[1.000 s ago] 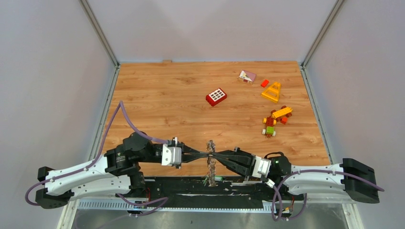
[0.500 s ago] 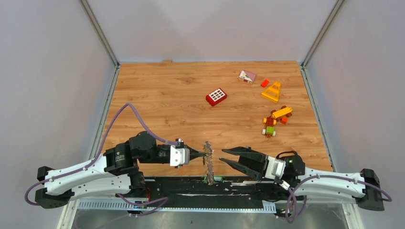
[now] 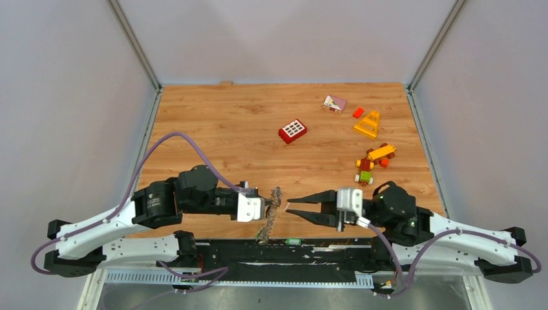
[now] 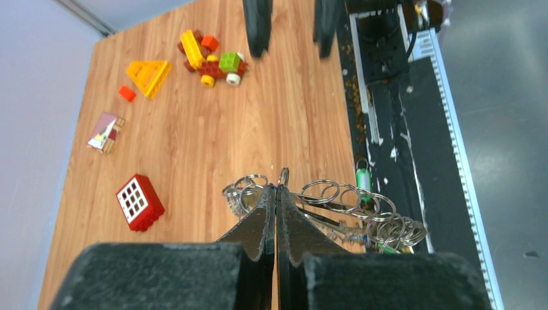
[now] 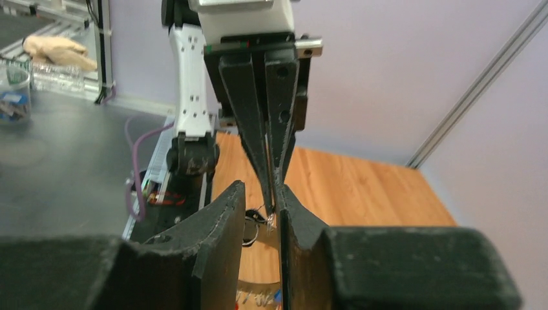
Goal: Remove the keys from the keyring
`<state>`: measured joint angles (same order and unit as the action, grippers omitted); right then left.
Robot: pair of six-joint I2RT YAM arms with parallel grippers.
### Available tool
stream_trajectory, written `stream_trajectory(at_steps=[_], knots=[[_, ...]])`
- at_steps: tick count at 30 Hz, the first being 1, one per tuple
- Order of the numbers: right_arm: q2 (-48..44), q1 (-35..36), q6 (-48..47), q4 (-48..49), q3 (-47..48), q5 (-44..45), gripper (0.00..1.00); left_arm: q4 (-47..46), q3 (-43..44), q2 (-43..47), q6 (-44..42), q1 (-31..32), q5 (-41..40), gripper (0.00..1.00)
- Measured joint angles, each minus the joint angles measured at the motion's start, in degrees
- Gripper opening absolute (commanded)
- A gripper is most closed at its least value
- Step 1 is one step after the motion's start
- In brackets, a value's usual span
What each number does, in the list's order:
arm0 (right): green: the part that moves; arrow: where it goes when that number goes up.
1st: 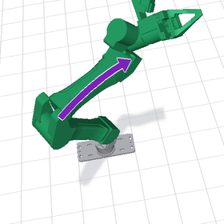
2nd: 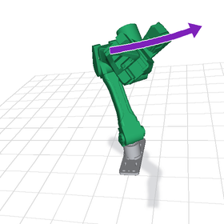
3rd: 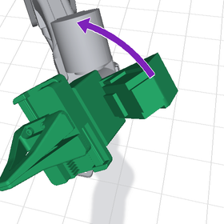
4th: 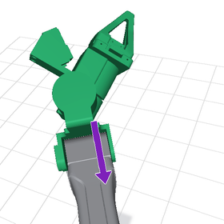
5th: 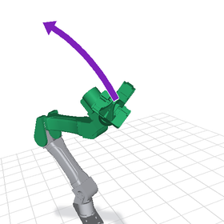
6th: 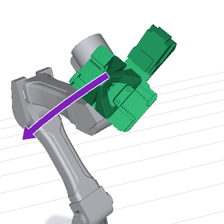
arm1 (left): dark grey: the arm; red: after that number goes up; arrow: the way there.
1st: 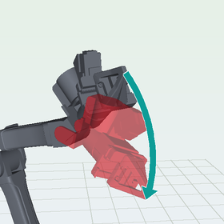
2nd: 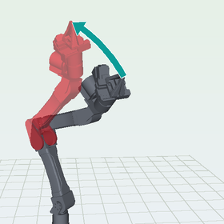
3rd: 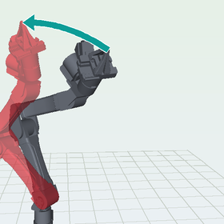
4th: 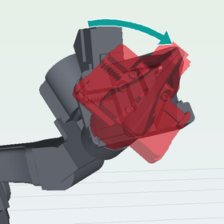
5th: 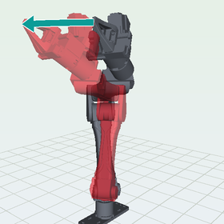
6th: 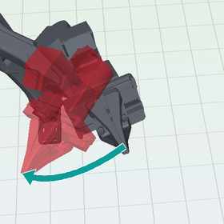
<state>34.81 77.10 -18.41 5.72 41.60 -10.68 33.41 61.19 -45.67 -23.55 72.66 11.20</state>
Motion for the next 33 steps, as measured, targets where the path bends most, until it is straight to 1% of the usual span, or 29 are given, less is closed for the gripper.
stream_trajectory(at_steps=[5,10,20,26,33], knots=[[5.92,0.00,1.57,-8.94,3.21,0.66,0.25,5.29,2.10,-2.38,-1.44,0.00,-1.95,0.00],[8.66,0.00,2.16,-12.68,3.28,1.70,0.25,7.69,2.12,-2.86,-2.47,0.00,-2.91,0.00],[11.65,0.00,3.69,-8.57,2.99,5.27,0.25,7.87,2.14,-2.75,-2.60,0.00,-2.73,0.00],[14.10,0.00,4.26,-6.64,2.25,7.10,0.24,7.17,2.14,-1.84,-2.56,0.00,-2.51,0.00],[14.53,0.00,4.52,-5.38,1.22,8.76,0.16,6.97,2.14,-1.49,-2.54,0.00,-2.27,0.00]])
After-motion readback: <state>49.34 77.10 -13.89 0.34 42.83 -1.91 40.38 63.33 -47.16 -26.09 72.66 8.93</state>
